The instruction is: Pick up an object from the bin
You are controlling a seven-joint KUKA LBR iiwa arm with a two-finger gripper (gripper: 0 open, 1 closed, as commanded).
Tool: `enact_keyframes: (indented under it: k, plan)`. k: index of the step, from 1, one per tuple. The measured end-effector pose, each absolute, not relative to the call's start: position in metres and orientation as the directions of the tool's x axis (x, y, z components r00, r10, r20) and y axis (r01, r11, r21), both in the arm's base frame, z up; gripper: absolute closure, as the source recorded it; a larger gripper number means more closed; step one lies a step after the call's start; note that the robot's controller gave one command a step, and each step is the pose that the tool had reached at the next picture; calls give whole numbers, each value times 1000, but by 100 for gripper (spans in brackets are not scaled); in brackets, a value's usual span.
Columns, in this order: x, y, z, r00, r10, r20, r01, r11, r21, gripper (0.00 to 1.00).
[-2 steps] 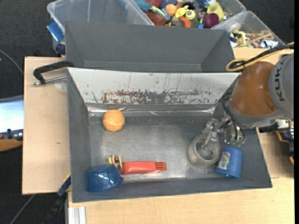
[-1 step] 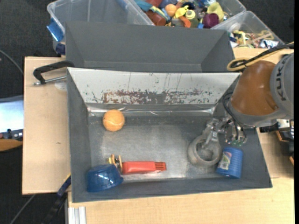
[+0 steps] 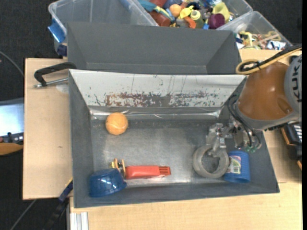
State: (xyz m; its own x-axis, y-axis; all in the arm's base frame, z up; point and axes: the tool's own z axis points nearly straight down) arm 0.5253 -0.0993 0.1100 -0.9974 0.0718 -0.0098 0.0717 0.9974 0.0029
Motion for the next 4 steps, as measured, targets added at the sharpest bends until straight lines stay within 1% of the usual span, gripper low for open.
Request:
enact_keyframes:
  k: [1,2,3,4]
  plan:
    - [520,-95,129,-996,-88,-7,-88,996,4,100]
    - [523,-93,165,-994,109,-8,109,994,5,100]
    - [521,-94,191,-999,35,-12,35,999,4,100]
    - [510,-103,244,-998,55,-8,55,998,5,100]
